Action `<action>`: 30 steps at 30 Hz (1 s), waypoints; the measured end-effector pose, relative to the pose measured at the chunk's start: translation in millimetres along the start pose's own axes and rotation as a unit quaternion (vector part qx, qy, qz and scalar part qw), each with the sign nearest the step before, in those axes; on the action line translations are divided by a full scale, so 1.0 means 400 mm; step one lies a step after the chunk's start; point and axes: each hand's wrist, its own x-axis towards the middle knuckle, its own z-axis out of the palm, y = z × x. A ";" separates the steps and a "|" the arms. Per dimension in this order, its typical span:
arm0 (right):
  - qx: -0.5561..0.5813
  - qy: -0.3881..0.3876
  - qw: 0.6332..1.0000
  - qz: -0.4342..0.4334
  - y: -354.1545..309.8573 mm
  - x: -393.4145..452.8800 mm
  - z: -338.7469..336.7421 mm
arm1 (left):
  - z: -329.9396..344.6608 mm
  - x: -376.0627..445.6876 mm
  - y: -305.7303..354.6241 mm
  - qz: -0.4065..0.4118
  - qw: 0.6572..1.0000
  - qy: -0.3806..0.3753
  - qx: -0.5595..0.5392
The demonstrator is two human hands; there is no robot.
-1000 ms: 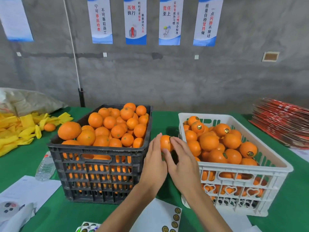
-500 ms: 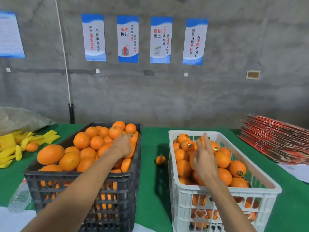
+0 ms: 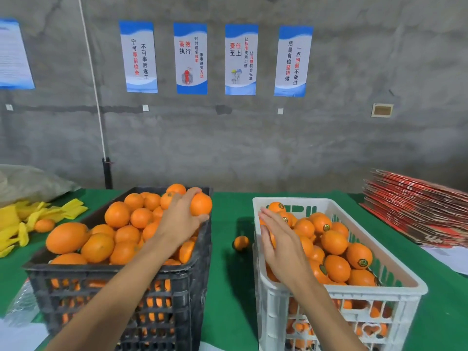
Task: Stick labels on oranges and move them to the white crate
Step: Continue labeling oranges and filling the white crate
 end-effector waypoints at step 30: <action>0.029 -0.346 0.926 0.149 0.070 -0.576 0.196 | 0.395 -0.696 -0.108 -0.257 0.905 -0.124 -0.317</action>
